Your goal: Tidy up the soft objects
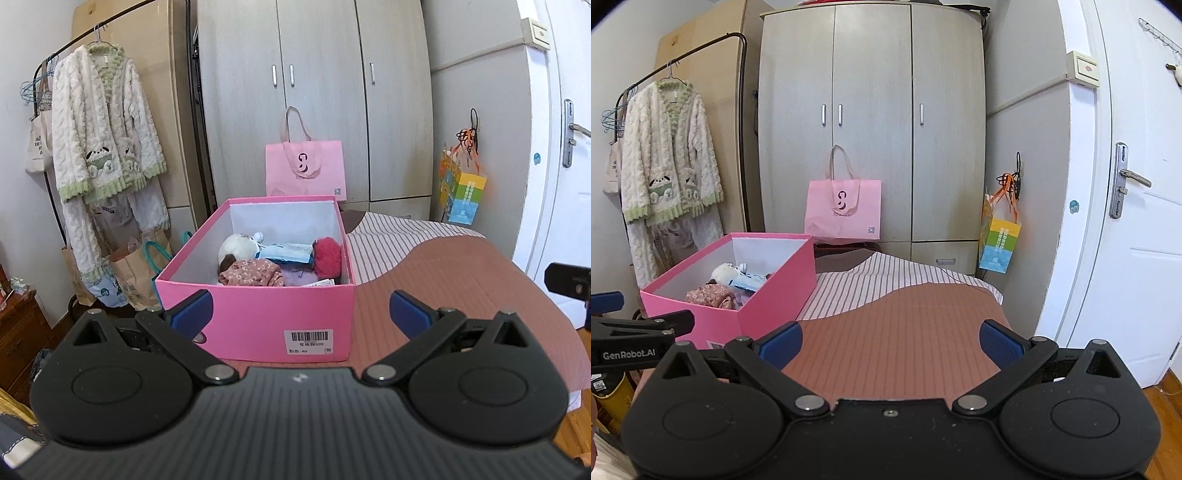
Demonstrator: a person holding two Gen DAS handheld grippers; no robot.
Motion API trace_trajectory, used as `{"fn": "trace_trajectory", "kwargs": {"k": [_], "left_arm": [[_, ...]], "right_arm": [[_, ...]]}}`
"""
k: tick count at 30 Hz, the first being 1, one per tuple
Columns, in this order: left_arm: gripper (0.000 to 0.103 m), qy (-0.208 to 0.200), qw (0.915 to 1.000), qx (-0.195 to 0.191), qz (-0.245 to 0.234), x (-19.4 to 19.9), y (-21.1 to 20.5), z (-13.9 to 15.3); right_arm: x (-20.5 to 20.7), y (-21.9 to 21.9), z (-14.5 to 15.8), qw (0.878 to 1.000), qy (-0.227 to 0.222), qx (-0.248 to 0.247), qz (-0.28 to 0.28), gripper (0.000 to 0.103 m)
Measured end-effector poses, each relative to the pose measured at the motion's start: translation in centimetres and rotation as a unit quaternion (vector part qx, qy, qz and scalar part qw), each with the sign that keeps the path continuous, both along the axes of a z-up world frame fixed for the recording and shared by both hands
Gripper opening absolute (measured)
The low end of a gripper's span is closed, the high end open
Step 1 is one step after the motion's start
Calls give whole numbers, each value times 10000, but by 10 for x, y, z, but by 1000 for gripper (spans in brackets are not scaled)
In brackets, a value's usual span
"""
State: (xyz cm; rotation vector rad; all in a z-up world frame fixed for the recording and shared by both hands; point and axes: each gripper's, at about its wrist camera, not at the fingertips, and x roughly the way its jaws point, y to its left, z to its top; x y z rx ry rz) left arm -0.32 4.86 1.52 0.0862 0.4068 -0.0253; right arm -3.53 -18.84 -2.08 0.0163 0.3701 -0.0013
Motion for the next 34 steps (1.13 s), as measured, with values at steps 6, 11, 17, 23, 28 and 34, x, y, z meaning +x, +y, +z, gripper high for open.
{"fn": "trace_trajectory", "kwargs": {"k": [6, 11, 17, 23, 28, 34], "left_arm": [[103, -42, 9999, -17, -98, -4, 0, -1], [103, -39, 9999, -23, -124, -6, -1, -2], [103, -39, 9999, -45, -100, -9, 0, -3], [103, -9, 10000, -22, -70, -8, 0, -4], [103, 139, 9999, 45, -29, -4, 1, -7], [103, 159, 9999, -7, -55, -4, 4, -6]], "right_arm": [[-1, 0, 0, 10000, -37, 5, -13, 103], [-5, 1, -5, 9999, -96, -64, -36, 103], [-5, 0, -7, 9999, -86, -75, -60, 103], [-8, -3, -4, 9999, -96, -40, -69, 103], [-5, -1, -4, 9998, 30, -64, -175, 103], [-4, -2, -7, 9999, 91, 7, -128, 103]]}}
